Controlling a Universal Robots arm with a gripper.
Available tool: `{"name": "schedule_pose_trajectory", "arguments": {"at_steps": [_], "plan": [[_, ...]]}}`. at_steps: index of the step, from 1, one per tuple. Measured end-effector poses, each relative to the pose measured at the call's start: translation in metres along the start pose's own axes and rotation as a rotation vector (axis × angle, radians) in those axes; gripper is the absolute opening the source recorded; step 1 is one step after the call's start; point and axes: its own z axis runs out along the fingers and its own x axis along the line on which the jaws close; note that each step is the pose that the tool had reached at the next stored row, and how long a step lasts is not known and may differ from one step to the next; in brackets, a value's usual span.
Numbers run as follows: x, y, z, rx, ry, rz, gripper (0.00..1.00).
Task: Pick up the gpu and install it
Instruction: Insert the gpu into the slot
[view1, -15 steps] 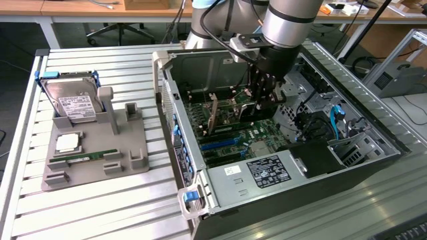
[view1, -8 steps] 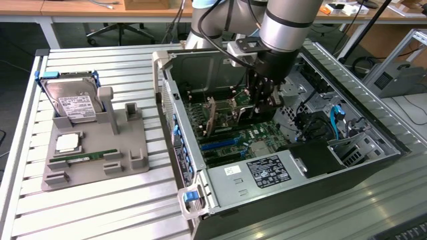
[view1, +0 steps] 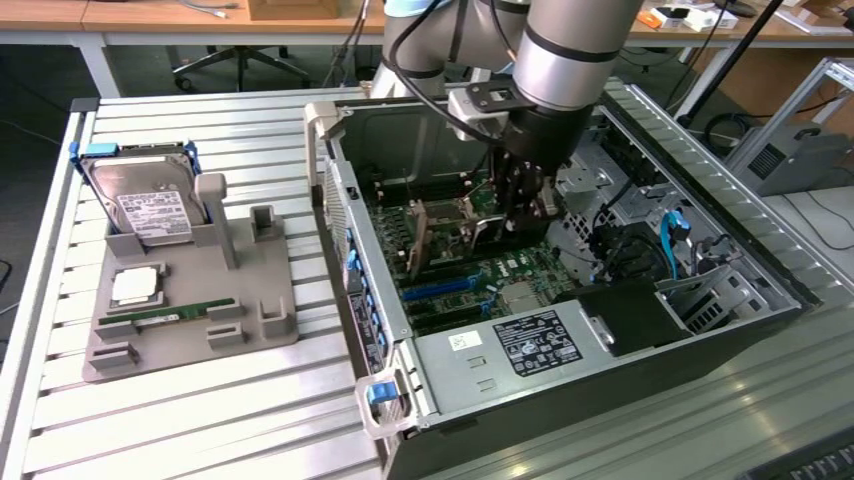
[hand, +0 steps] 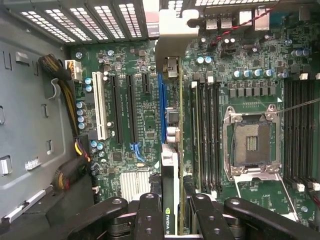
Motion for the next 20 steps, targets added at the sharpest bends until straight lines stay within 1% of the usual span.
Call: {"name": "schedule_pose_trajectory", "arguments": {"at_steps": [5, 6, 10, 14, 16, 20], "plan": [[0.002, 0.0065, 0.0046, 0.0069, -0.0003, 0.000, 0.27], [0.002, 0.0068, 0.0047, 0.0074, -0.0002, 0.000, 0.27], [0.002, 0.0068, 0.0048, 0.0075, -0.0002, 0.000, 0.27], [0.002, 0.0073, 0.0079, 0.0080, -0.0020, 0.000, 0.27], [0.002, 0.0082, 0.0109, 0.0080, -0.0022, 0.000, 0.27], [0.002, 0.0105, 0.0113, 0.0080, -0.0022, 0.000, 0.27]]}}
